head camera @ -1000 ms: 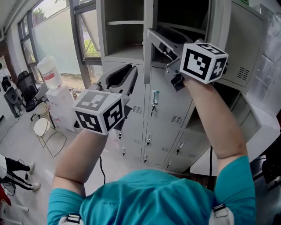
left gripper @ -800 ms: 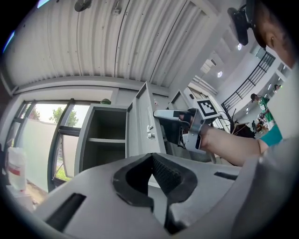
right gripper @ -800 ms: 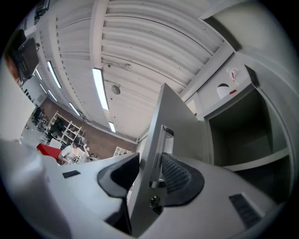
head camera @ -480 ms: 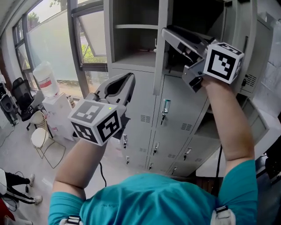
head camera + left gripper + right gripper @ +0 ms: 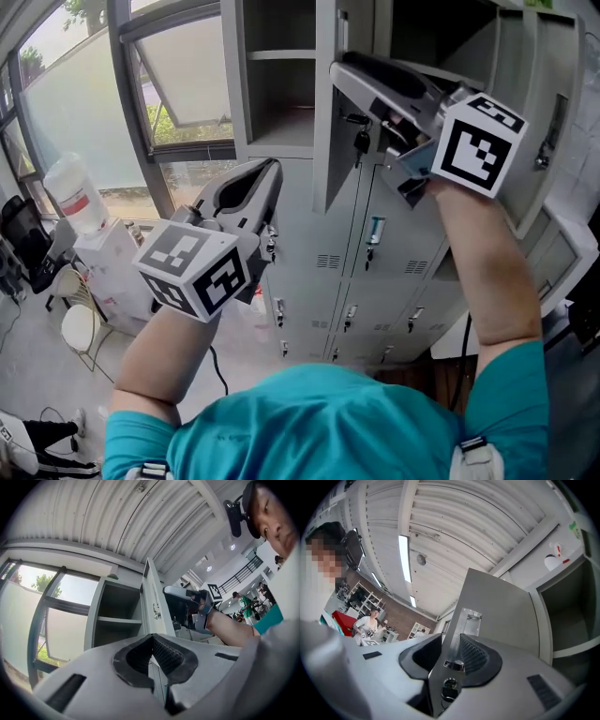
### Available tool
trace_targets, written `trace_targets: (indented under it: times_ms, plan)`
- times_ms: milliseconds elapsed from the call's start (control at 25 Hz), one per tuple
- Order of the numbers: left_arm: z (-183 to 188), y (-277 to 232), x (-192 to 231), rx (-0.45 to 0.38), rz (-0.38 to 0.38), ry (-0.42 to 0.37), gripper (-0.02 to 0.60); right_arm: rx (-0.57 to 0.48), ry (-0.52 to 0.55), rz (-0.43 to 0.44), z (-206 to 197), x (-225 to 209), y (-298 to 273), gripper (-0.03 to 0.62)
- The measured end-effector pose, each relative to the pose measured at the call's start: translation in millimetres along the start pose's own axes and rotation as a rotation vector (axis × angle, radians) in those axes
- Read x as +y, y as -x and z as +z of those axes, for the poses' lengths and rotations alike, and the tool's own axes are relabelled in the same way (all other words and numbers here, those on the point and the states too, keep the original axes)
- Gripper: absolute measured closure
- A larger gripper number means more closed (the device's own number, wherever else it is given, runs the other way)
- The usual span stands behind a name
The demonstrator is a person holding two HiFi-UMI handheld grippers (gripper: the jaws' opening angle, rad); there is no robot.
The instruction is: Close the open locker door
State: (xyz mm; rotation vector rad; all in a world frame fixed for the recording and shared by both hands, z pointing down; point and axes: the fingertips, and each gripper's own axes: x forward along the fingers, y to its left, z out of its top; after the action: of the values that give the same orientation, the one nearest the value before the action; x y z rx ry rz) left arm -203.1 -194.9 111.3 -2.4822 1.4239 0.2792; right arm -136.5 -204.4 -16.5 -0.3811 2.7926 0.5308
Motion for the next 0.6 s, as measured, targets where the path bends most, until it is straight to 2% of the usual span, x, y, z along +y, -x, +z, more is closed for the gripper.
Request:
trace_targets:
  times_ms: [160, 200, 600]
  plan:
    - [-2, 8, 29, 0.000, -0.023, 0.013, 0.576, 0.005, 0.031, -0.073, -9, -2, -30, 0.494]
    - [-3, 10, 36, 0.000, -0.026, 0.015, 0.576, 0.003, 0.039, -0.095, -10, -4, -35, 0.554]
    - [-4, 39, 112, -0.013, -0.049, 0.048, 0.575, 0.040, 0.092, -0.226, -29, -20, -103, 0.559]
